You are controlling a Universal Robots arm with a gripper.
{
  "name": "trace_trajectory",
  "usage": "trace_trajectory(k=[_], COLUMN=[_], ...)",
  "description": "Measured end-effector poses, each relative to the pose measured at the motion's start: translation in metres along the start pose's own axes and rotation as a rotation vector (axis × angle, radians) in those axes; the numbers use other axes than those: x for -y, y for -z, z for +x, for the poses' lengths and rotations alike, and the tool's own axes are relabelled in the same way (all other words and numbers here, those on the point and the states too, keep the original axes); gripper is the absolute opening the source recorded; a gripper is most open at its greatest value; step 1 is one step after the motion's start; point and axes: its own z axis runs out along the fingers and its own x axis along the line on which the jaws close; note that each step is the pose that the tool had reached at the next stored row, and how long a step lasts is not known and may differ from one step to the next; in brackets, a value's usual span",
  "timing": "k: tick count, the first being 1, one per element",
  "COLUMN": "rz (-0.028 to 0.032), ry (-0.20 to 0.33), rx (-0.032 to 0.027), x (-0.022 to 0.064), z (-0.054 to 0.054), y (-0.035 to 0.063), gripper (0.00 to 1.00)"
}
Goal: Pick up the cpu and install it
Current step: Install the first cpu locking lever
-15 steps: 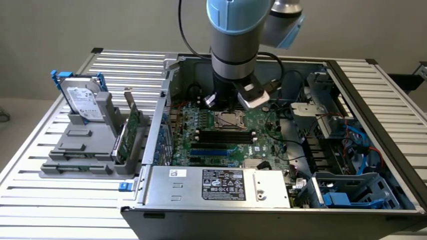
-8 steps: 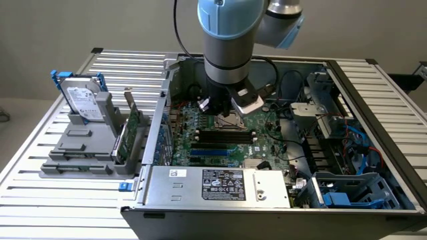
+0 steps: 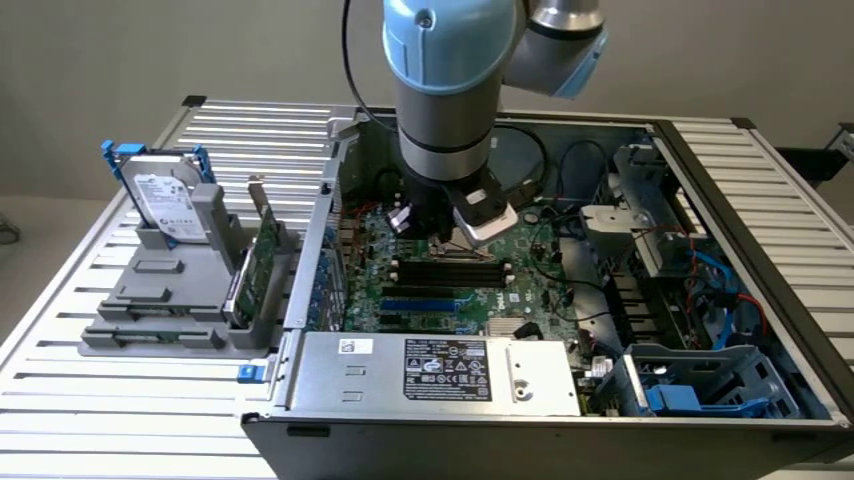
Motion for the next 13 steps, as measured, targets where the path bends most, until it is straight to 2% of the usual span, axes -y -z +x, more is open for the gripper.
trace_trajectory(k=[7, 13], rz=[0.0008, 0.0117], ry=[0.000, -0.002], rx=[0.0000, -0.0016], x=[-0.0016, -0.0015], z=[-0.0032, -0.0052], y=[-0.0083, -0.0108], gripper=[0.11, 0.11])
